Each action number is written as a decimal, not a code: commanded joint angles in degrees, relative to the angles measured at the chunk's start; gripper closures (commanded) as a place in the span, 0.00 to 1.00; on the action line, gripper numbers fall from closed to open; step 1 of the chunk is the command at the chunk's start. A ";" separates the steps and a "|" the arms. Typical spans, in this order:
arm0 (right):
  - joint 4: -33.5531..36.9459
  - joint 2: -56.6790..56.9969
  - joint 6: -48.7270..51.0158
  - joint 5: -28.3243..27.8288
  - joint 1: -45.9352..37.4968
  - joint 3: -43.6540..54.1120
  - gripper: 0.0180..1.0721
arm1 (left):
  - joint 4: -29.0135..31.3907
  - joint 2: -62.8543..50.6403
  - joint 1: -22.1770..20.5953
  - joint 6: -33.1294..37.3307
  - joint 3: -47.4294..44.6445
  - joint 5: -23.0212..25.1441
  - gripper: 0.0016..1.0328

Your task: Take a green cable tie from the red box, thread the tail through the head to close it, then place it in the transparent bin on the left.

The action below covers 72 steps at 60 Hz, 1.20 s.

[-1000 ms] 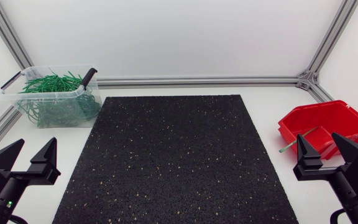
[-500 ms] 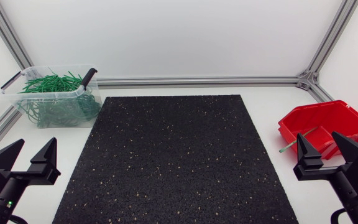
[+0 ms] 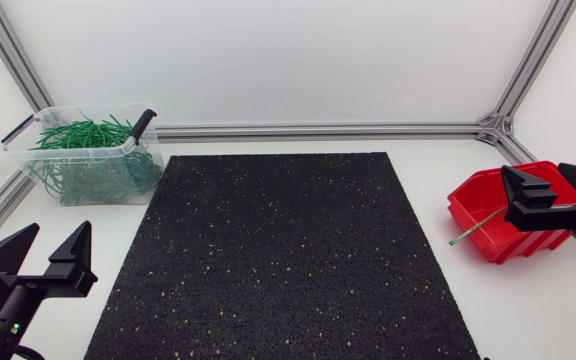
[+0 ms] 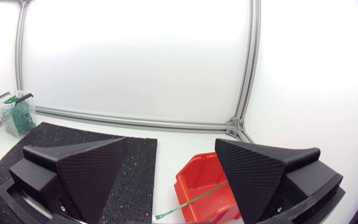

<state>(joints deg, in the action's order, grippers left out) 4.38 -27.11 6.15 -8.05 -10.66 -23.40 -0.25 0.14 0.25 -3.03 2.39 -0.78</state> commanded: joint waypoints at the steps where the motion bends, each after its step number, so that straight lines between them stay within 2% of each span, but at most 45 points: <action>1: 1.86 -4.26 3.16 -2.23 -2.26 -2.97 0.03 | 1.04 0.56 -0.43 -1.02 -2.31 -0.19 0.04; 10: 8.19 -10.59 11.86 -3.99 -4.20 -8.68 0.03 | 1.04 0.56 -0.43 -1.02 -2.31 -0.19 0.04; 15: 12.76 -14.37 26.02 -4.16 -4.81 -11.85 0.04 | 1.04 0.56 -0.43 -1.02 -2.31 -0.28 0.04; 24: 12.93 -18.41 37.27 -5.22 -5.96 -12.37 0.04 | 1.04 0.56 -0.43 -1.02 -2.31 -0.28 0.04; 35: 17.85 -25.97 50.80 -4.87 -6.04 -13.69 0.04 | 1.13 0.56 -0.34 -1.02 -2.31 -0.28 0.04; 46: 16.54 -26.06 62.31 -3.02 -6.57 -9.82 0.04 | 1.13 0.47 -0.25 -1.02 -2.31 -0.19 0.04; 52: 5.64 -22.19 71.98 -2.76 -6.92 -1.12 0.06 | 1.13 0.47 -0.25 -1.02 -2.31 -0.28 0.04; 54: 4.06 -21.84 74.97 -2.05 -6.83 1.16 0.07 | 1.13 0.47 -0.25 -1.02 -2.31 -0.19 0.04; 60: 3.79 -21.75 79.98 -1.88 -6.48 4.24 0.07 | 1.13 0.47 -0.08 -1.02 -2.31 -0.19 0.04; 65: 3.70 -21.05 81.47 -4.87 -6.66 5.12 0.14 | 1.13 0.56 0.01 -1.02 -2.31 -0.19 0.04; 72: 2.65 -21.40 85.87 -6.10 -7.63 6.79 0.14 | 1.13 0.47 0.01 -1.02 -2.31 -0.28 0.04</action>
<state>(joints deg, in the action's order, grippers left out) 8.64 -48.77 87.11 -13.65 -17.41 -18.61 -0.25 0.14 0.25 -3.03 2.39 -0.78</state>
